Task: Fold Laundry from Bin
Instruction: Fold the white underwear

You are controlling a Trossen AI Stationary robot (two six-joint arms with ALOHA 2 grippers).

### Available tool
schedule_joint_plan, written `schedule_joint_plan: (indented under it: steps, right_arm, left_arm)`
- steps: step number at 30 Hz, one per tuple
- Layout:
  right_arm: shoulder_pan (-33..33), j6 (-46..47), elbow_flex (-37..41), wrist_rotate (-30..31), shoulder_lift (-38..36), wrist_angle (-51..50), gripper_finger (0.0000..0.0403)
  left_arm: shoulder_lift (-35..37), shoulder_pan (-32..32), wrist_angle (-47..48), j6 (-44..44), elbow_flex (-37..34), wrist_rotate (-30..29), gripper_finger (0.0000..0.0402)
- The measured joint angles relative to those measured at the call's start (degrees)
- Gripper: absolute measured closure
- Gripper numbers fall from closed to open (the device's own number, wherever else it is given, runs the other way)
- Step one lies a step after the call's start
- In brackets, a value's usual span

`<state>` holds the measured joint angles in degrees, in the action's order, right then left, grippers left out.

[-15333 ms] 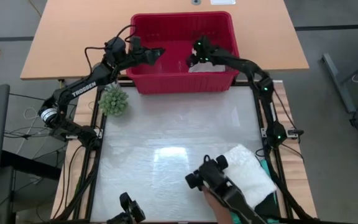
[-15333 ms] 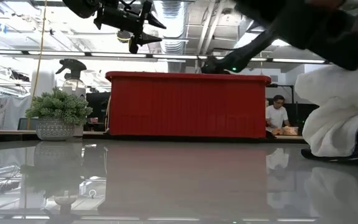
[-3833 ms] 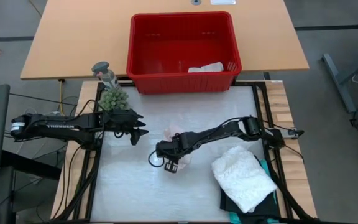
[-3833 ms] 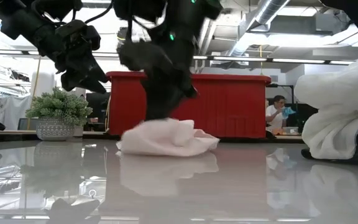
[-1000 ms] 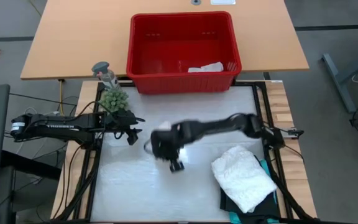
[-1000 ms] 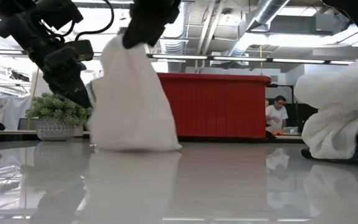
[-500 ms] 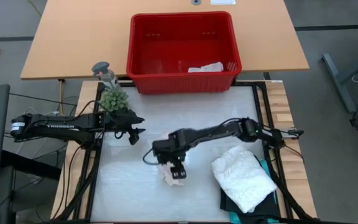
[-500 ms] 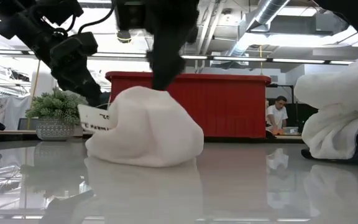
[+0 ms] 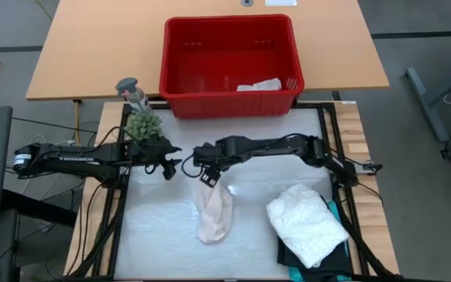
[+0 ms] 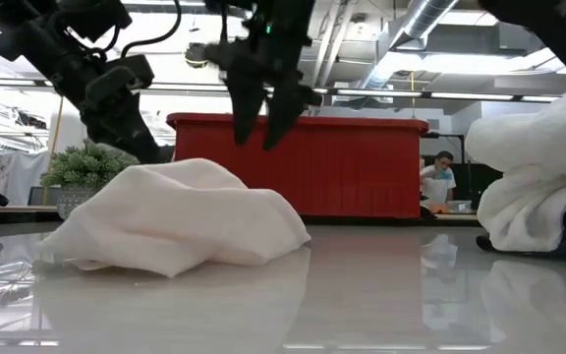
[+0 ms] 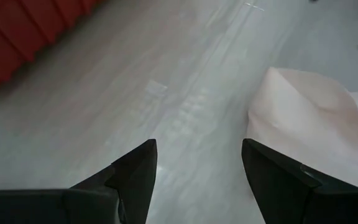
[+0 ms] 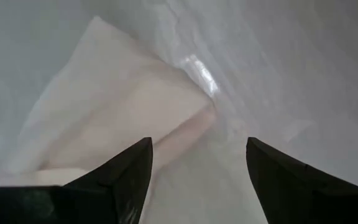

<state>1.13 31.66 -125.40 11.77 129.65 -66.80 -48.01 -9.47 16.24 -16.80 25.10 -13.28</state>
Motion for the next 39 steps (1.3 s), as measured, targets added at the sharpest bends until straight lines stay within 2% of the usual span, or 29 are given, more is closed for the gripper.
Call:
schedule_joint_plan:
  steps: [5, 10, 17, 24, 29, 31, 33, 35, 38, 39]
  right_arm:
    - [-0.7, -1.3, 0.1, -1.0, 1.1, -0.2, 0.0121]
    - [-0.7, -1.2, 1.8, -1.0, 1.0, 4.0, 0.0121]
    - [0.0, 3.1, 9.3, -2.9, 1.0, 9.1, 0.0121]
    - [-0.5, 4.1, 12.6, -3.2, 0.9, 15.5, 0.0121]
    - [-1.0, 5.9, 16.8, -5.7, 0.9, 19.6, 0.0131]
    - [-1.0, 5.9, 17.3, -6.1, 1.1, 19.9, 0.0149]
    - [-0.9, 5.3, 17.3, -6.0, 1.0, 20.4, 0.0187]
    - [-0.9, 5.0, 17.2, -6.0, 0.8, 21.1, 0.0248]
    - [-1.0, 3.1, 17.2, -6.1, 0.4, 22.5, 0.0362]
    - [-1.0, 2.3, 17.2, -6.1, -0.1, 23.2, 0.0379]
  left_arm:
    - [0.0, 0.0, 1.0, 0.1, 0.0, 0.0, 0.0177]
    - [0.0, 0.0, 1.1, 0.6, 0.0, 0.0, 0.0177]
    - [0.0, 0.0, 1.7, 1.1, 0.0, 0.0, 0.0177]
    - [0.0, 0.0, 2.5, 1.2, 0.0, 0.0, 0.0177]
    - [0.0, 0.0, 2.5, 1.2, 0.0, 0.0, 0.0177]
    - [0.0, 0.0, 2.5, 1.2, 0.0, 0.0, 0.0177]
    - [0.0, 0.0, 2.5, 1.2, 0.0, -0.1, 0.0177]
    - [0.0, 0.0, 2.4, 1.2, 0.0, -0.6, 0.0177]
    - [0.0, 0.0, 2.4, 1.2, 0.0, -1.0, 0.0177]
    - [0.0, 0.0, 2.4, 1.2, 0.0, -1.0, 0.0177]
